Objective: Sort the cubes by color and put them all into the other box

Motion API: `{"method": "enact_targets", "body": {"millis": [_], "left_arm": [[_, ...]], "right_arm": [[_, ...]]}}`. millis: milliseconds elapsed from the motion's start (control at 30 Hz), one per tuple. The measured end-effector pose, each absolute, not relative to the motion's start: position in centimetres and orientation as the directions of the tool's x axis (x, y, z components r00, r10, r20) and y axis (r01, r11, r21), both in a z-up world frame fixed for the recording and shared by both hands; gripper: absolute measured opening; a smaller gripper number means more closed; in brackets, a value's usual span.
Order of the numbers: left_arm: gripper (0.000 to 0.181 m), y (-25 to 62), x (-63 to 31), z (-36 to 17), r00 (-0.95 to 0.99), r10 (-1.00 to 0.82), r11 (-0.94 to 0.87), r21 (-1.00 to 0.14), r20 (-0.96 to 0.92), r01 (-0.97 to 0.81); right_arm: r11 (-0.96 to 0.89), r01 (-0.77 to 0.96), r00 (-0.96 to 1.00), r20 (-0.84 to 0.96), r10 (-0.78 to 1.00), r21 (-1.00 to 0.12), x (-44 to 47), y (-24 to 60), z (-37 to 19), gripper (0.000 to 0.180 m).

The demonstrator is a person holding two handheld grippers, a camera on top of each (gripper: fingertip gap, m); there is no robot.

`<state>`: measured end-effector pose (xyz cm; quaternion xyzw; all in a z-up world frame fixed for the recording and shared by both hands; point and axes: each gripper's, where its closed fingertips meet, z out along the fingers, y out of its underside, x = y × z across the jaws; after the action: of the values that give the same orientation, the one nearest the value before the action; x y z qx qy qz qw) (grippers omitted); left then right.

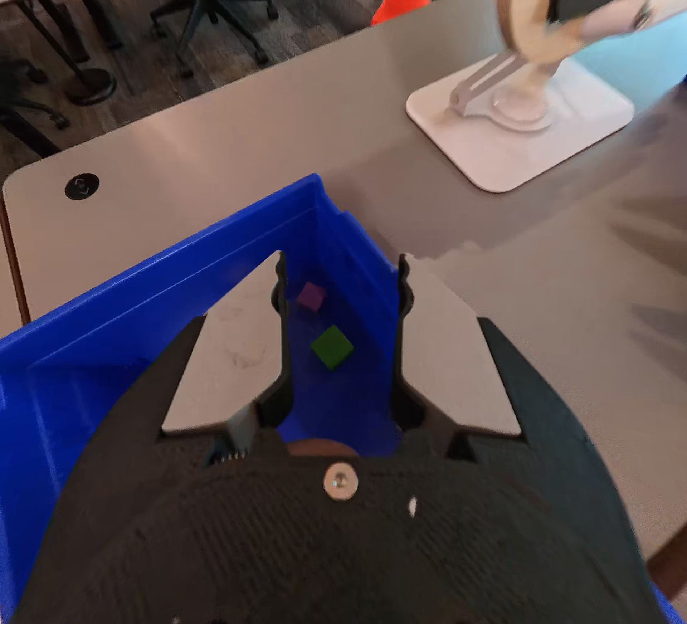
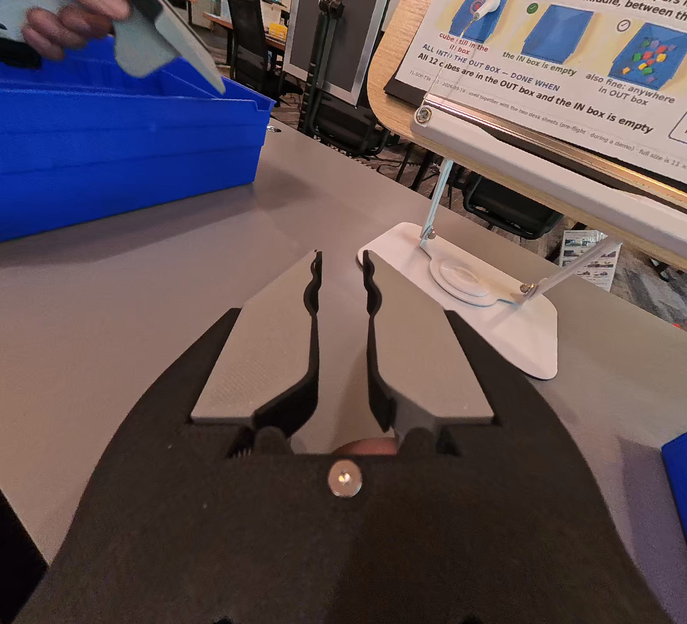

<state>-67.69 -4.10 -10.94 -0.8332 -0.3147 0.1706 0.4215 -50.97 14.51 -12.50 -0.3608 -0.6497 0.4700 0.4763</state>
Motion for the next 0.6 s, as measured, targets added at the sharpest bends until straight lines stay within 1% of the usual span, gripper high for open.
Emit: {"method": "enact_targets", "body": {"millis": [33, 100, 167, 200, 300, 400, 500, 600], "left_arm": [[0.062, -4.1, -68.0, -11.7, 0.752, 0.658, -0.464, -0.803, -0.03, 0.374], [0.05, -3.6, -68.5, -11.5, 0.765, 0.644, -0.414, -0.828, 0.028, 0.379], [0.053, -3.7, -68.6, -11.7, 0.769, 0.637, -0.399, -0.827, 0.061, 0.397], [0.058, -4.0, -68.8, -11.7, 0.766, 0.641, -0.403, -0.826, 0.053, 0.395], [0.056, -6.1, -69.9, -11.0, 0.72, 0.692, -0.429, -0.831, -0.05, 0.354], [0.055, -6.4, -69.7, -10.4, 0.732, 0.68, -0.415, -0.843, -0.036, 0.344], [0.054, -6.2, -69.8, -12.5, 0.751, 0.656, -0.499, -0.789, -0.074, 0.358], [0.055, -6.5, -70.5, -15.7, 0.762, 0.622, -0.633, -0.687, -0.18, 0.355]], "right_arm": [[0.299, 0.023, -0.285, 0.281, 0.916, -0.954, -51.0, 14.5, -12.5, 0.018], [0.295, 0.023, -0.284, 0.277, 0.918, -0.955, -51.0, 14.4, -12.5, 0.018], [0.294, 0.023, -0.284, 0.276, 0.918, -0.955, -50.9, 14.3, -12.5, 0.018], [0.298, 0.021, -0.282, 0.28, 0.918, -0.954, -50.9, 14.3, -12.5, 0.018], [0.305, 0.022, -0.282, 0.287, 0.916, -0.952, -50.9, 14.3, -12.5, 0.019], [0.305, 0.025, -0.282, 0.286, 0.916, -0.952, -50.9, 14.3, -12.6, 0.019], [0.307, 0.026, -0.28, 0.288, 0.916, -0.951, -50.9, 14.3, -12.6, 0.019], [0.306, 0.027, -0.283, 0.286, 0.916, -0.952, -50.8, 14.3, -12.6, 0.019]]}}
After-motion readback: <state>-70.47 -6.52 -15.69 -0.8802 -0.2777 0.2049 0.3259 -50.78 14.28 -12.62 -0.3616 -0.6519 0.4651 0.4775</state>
